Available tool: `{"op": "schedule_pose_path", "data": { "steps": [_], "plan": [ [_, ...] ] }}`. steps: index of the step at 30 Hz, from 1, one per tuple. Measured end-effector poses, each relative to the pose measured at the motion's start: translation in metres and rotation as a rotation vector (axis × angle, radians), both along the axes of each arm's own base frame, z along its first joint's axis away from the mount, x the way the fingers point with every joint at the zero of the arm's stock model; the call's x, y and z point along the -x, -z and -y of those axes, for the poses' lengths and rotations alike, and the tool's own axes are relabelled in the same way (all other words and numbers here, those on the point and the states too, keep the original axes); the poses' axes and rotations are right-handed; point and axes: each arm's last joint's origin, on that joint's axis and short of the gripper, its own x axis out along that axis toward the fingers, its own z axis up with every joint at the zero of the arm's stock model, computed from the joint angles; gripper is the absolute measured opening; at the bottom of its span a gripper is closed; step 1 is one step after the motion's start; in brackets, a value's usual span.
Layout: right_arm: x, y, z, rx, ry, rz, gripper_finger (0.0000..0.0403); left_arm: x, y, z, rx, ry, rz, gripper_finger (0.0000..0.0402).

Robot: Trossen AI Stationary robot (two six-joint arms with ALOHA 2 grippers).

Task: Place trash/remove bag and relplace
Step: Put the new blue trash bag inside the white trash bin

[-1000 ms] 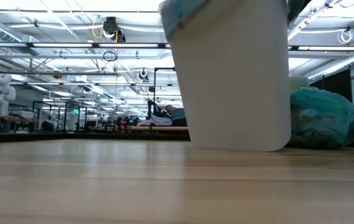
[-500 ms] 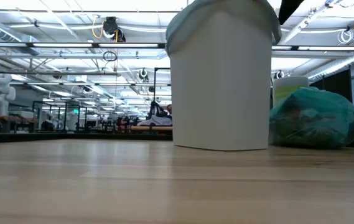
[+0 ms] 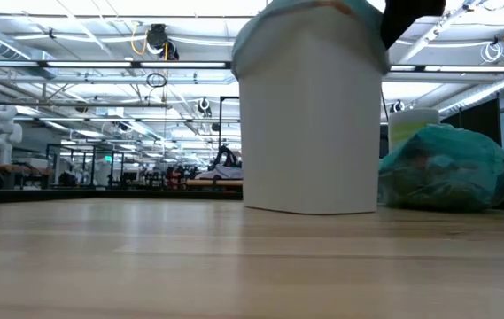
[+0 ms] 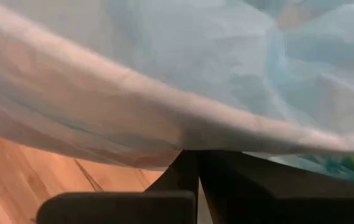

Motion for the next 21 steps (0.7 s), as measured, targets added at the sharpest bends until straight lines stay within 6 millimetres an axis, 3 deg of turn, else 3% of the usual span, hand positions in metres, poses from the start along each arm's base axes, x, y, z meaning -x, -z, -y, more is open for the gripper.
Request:
{"op": "schedule_pose_path", "data": {
  "steps": [3,10,21],
  "plan": [
    [-0.004,0.005,-0.001,0.004,-0.007,0.021,0.0,-0.004,0.014,-0.002,0.015,-0.036,0.06,0.0],
    [-0.01,0.013,-0.003,0.018,-0.021,0.069,0.0,-0.011,0.026,-0.017,0.003,-0.153,0.166,0.0],
    [-0.018,0.014,-0.005,0.034,-0.047,0.133,0.0,-0.011,0.066,-0.037,0.056,-0.241,0.212,0.0]
  ]
}}
